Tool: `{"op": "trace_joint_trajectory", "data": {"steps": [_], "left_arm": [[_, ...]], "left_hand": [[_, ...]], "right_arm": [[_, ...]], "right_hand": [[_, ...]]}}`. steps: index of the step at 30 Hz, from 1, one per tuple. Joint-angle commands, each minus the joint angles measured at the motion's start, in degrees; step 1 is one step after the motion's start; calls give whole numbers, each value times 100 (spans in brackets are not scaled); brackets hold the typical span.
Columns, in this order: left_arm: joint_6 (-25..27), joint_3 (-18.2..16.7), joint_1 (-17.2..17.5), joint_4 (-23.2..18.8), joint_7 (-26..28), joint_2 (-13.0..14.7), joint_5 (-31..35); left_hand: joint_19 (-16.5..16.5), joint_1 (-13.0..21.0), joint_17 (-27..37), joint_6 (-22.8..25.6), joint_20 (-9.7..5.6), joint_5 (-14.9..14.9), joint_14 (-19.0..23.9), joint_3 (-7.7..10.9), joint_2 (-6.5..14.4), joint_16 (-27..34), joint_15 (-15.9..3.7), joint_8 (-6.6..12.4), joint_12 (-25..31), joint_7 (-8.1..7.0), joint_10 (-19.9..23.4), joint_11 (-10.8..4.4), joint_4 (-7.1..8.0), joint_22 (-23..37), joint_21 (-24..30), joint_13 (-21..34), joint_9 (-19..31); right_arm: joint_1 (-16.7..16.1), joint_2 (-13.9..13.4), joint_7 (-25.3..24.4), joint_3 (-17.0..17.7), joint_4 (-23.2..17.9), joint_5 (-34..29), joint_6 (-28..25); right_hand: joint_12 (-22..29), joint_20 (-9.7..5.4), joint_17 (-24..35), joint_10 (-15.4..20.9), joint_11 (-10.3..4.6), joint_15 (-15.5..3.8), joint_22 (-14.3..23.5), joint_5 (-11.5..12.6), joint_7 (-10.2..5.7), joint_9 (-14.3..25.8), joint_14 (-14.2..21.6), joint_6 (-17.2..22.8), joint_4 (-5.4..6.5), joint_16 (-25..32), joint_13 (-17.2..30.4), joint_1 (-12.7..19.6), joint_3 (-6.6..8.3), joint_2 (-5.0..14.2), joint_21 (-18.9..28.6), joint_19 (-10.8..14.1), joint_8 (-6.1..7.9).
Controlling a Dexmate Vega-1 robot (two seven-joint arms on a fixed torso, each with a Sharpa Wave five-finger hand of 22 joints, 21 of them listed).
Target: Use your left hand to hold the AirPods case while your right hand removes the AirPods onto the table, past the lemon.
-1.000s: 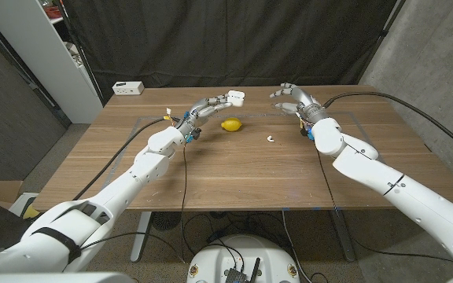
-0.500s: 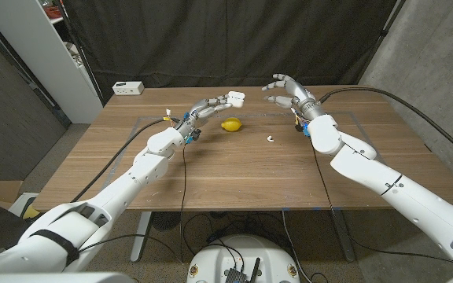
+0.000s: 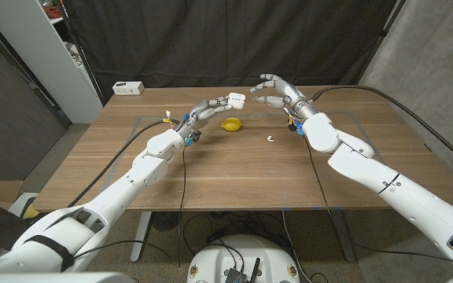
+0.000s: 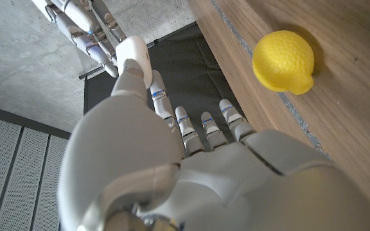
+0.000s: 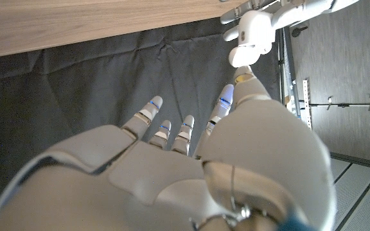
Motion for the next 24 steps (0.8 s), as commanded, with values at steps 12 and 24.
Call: {"op": "trace_joint_trajectory", "data": {"steps": [12,24], "left_arm": [[71,55,140,-246,221,36,129],[69,78,99,-156,207,-2,136]], "left_hand": [[31,15,-2,379,9,24,-20,91,54,-1,-208,37,-7,-311,-24,-6,-56,2,28,12,781],[30,12,-2,378,16,24,-24,96,53,-3,-201,35,-5,-324,-20,-6,-59,2,27,13,783]], "right_arm": [[205,252,523,-155,99,122,316],[447,396,727,-284,273,136,277]], "right_hand": [[-7,48,7,-27,24,28,21,-5,15,9,-96,-33,23,-17,-10,-73,-42,-17,-19,-49,-31],[-2,62,14,-12,43,50,21,-11,17,5,-107,6,55,-8,-16,-137,-58,-1,-14,-56,-30]]}}
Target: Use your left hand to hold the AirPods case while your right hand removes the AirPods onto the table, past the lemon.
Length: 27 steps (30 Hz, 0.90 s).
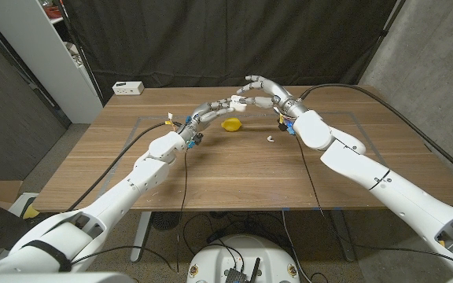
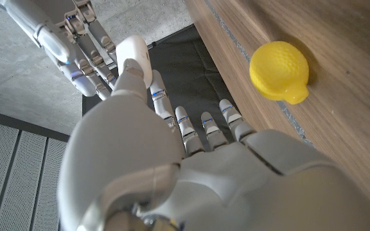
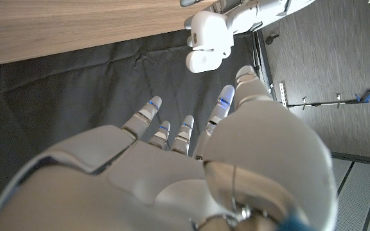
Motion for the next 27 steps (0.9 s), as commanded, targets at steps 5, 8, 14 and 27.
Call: {"op": "trace_joint_trajectory", "data": {"steps": [5,8,14,27], "left_arm": [[-11,41,-33,93,2,-60,8],[-16,45,-45,117,-12,-68,7],[-24,52,-83,180,-45,-91,-1],[27,64,-91,181,-19,-111,0]], "left_hand": [[29,4,-2,358,12,36,-23,101,61,-3,-203,31,-5,-345,-20,-12,-60,2,27,13,778],[29,3,-3,363,10,35,-23,101,58,-3,-209,31,-5,-327,-20,-11,-61,2,27,13,776],[28,3,-2,362,13,36,-25,107,61,-3,-203,32,-3,-337,-17,-7,-63,2,26,13,780],[28,-12,0,355,24,35,-28,112,65,-2,-193,30,-8,-338,-31,1,-57,2,27,14,788]], "right_arm": [[278,153,374,-144,214,66,-43],[329,176,424,-185,261,72,-66],[424,195,530,-268,324,65,-136],[588,243,638,-374,540,88,-189]], "right_hand": [[-5,41,15,-24,55,36,6,-17,-33,0,-51,5,26,-9,9,-79,-24,-25,9,-27,-44],[-5,49,17,-26,67,49,6,-24,-34,-2,-50,-32,37,-4,9,-113,-39,-38,10,-30,-64],[-11,62,22,-48,74,67,7,-36,-26,-7,-74,-119,56,-4,11,-182,-69,-67,6,-59,-105],[-6,78,21,-39,70,67,8,-38,-68,-8,-71,-52,65,7,10,-221,-76,-56,9,-76,-78]]}}
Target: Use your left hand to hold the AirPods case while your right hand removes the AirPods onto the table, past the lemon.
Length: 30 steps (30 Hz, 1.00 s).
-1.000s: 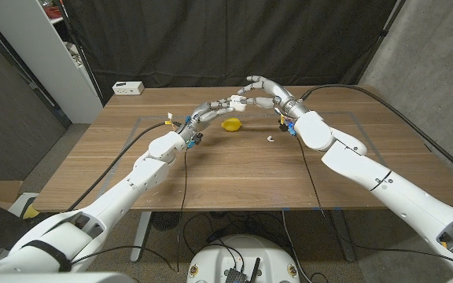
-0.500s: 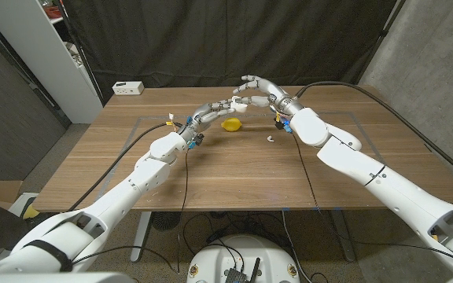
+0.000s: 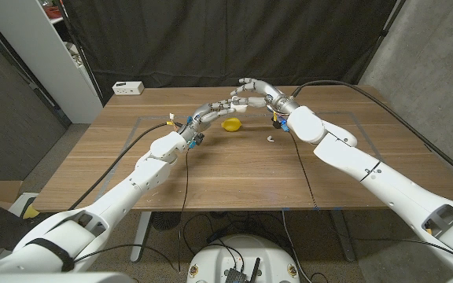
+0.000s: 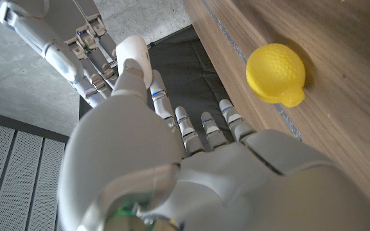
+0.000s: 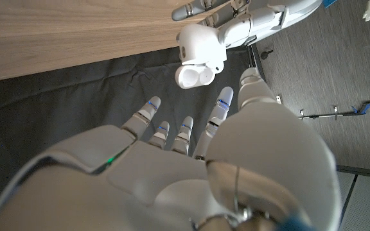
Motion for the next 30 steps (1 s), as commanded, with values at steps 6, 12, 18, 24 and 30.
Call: {"op": "trace_joint_trajectory", "data": {"steps": [6,12,18,24,30], "left_arm": [[12,30,-41,57,-3,-49,7],[1,36,-67,101,-29,-61,8],[-18,34,-89,137,-42,-66,13],[4,20,-90,128,-47,-48,-1],[15,20,-92,142,-53,-54,-12]], "left_hand": [[31,-5,0,362,16,24,-29,115,52,-3,-202,28,-7,-324,-30,-10,-59,2,28,14,789],[34,-4,-2,378,7,23,-20,115,43,-1,-202,30,-9,-336,-33,-13,-64,2,29,14,784],[31,1,-2,385,11,24,-26,120,44,-3,-200,27,-9,-332,-35,-13,-69,2,28,14,776],[33,-6,-2,382,7,23,-27,119,39,-4,-203,27,-9,-329,-35,-9,-68,2,29,13,780],[28,-15,-1,367,13,23,-30,123,48,-3,-203,25,-9,-328,-35,-9,-62,2,27,13,790]], "right_arm": [[184,53,108,-118,200,-3,-88],[223,56,118,-146,211,-28,-113],[276,72,138,-177,259,-45,-102],[323,101,153,-217,313,-74,-114],[359,98,196,-258,297,-124,-228]], "right_hand": [[6,26,2,53,-1,2,9,-3,-22,20,3,68,-9,18,8,-49,0,41,13,-21,29],[19,21,0,89,-3,4,9,0,-3,20,26,111,-11,30,7,-53,5,60,18,-17,42],[50,15,-2,175,-7,4,9,5,-4,19,48,217,-7,44,4,-63,16,102,23,-14,75],[69,3,-6,237,-18,3,9,7,5,18,73,313,-10,55,1,-69,21,123,29,-4,102],[73,2,-8,256,-27,-3,9,8,-3,17,70,344,-16,55,-1,-68,26,135,29,-7,105]]}}
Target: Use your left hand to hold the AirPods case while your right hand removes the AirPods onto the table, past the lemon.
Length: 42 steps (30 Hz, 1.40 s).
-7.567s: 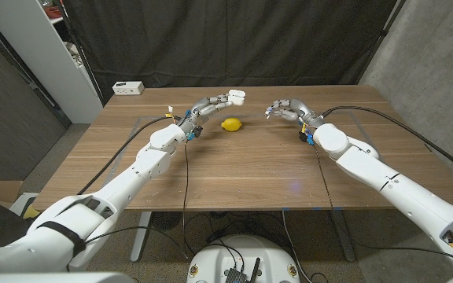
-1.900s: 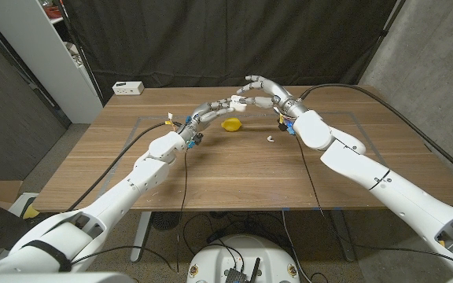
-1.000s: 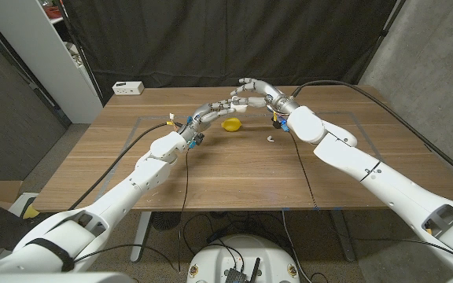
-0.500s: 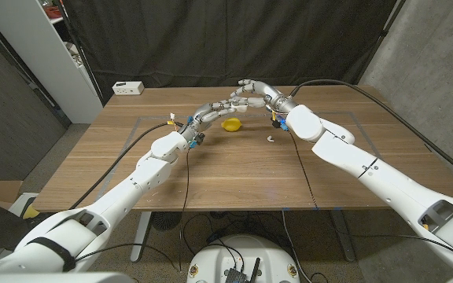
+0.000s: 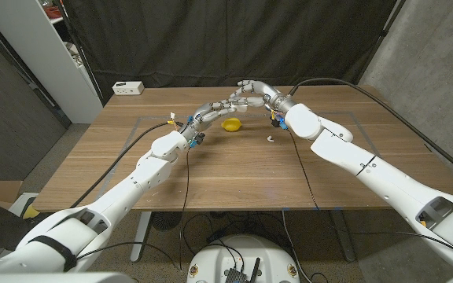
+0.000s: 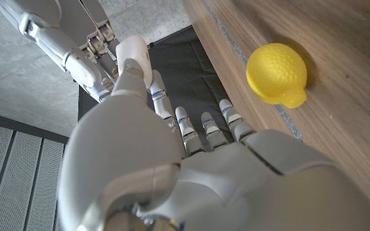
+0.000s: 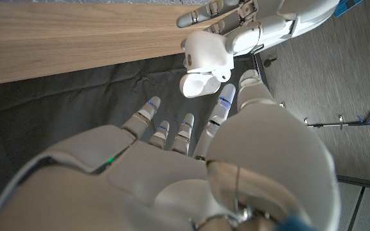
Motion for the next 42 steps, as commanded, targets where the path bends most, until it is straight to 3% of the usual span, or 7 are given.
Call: {"op": "trace_joint_trajectory", "data": {"steps": [1,42], "left_arm": [[17,-6,-16,36,-25,-2,-19],[45,41,-69,123,-28,-93,-8]], "left_hand": [[30,-23,-1,369,14,22,-32,120,57,-4,-201,25,-9,-324,-36,-10,-65,2,28,13,789],[29,-23,-2,378,11,21,-34,140,54,-3,-195,19,-10,-323,-39,-38,-79,2,28,13,788]], "right_arm": [[82,18,67,-77,29,-75,-140],[51,-54,-15,-52,-32,-88,-399]], "right_hand": [[28,2,7,43,-14,-3,10,8,9,15,26,76,-17,27,-3,7,26,61,28,-9,24],[63,22,-17,226,64,1,10,0,238,6,95,70,-89,47,-23,26,36,39,31,-29,-31]]}}
